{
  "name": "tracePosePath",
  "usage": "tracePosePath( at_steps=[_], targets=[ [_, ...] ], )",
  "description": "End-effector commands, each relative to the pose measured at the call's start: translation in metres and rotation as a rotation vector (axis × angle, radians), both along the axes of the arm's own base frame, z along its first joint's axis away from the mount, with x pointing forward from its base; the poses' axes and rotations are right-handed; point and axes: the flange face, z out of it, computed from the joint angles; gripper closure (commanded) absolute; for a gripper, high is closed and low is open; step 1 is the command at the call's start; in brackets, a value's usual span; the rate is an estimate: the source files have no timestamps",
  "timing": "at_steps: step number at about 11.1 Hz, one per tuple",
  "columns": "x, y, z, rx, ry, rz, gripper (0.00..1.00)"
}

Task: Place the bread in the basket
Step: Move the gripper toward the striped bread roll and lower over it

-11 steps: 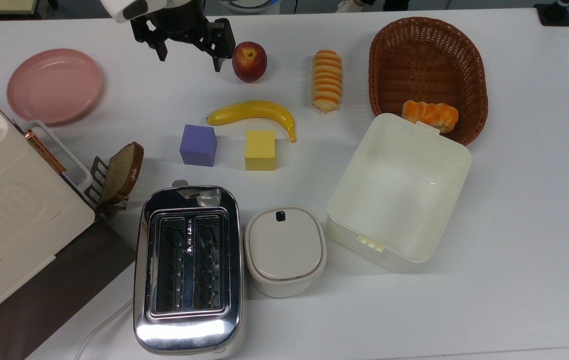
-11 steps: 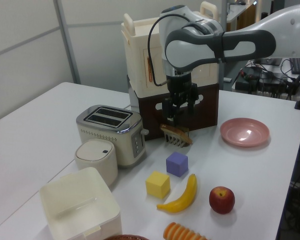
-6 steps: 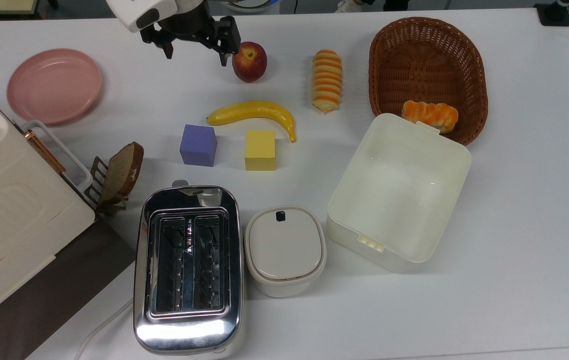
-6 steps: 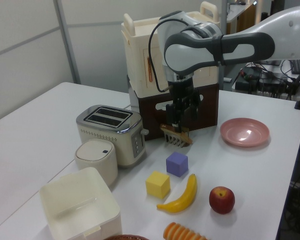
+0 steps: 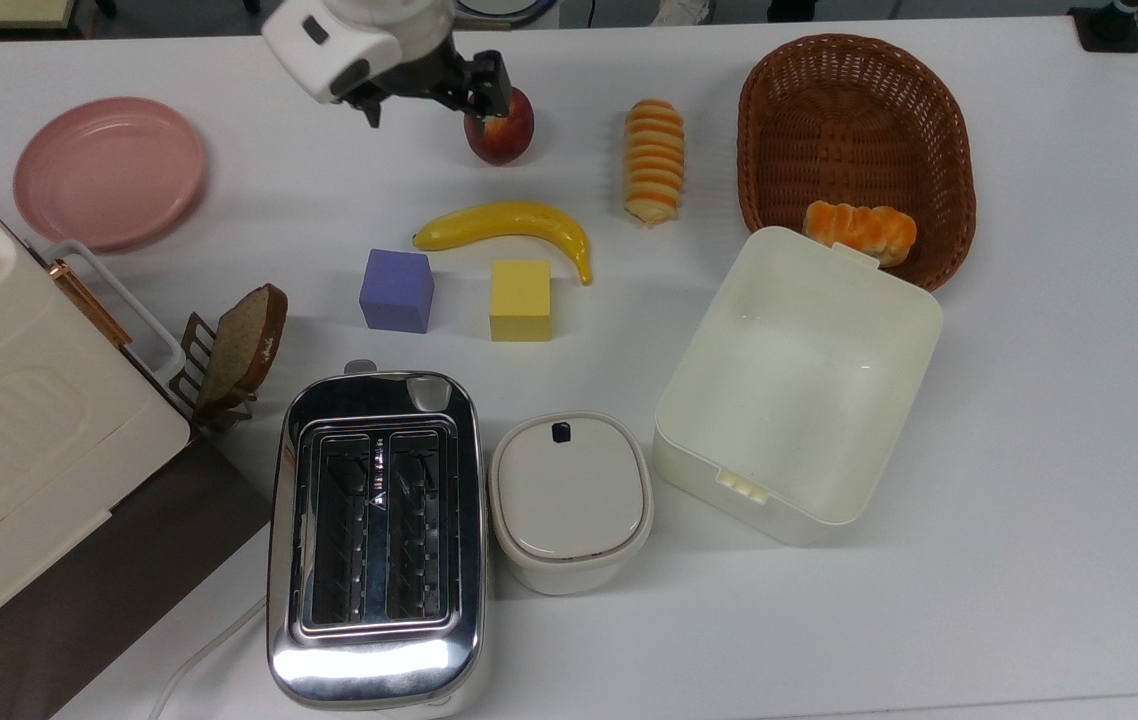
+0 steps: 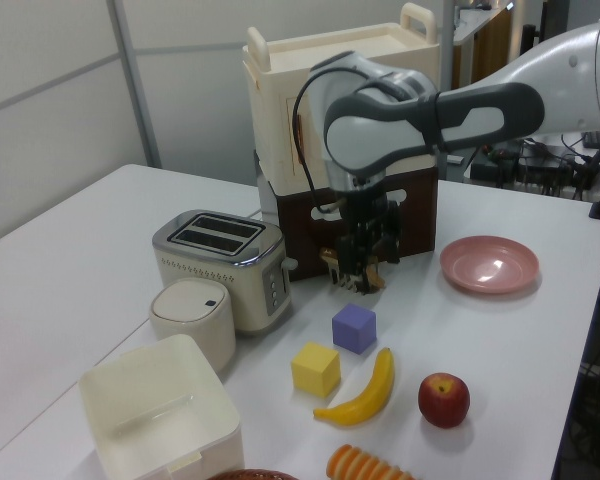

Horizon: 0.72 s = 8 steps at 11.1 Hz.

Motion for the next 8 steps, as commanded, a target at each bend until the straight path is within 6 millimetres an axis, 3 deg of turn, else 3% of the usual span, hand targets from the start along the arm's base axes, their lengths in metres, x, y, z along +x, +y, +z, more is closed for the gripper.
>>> tracePosePath(
  at_steps=[1, 2, 5, 8],
  targets=[
    [-0.015, 0.023, -0.029, 0.027, 0.072, 0.108, 0.0],
    [-0.018, 0.032, -0.035, 0.041, 0.09, 0.175, 0.0],
    [-0.034, 0.085, -0.031, 0.04, 0.141, 0.264, 0.0],
    [-0.054, 0.125, -0.035, 0.017, 0.142, 0.265, 0.0]
  ],
)
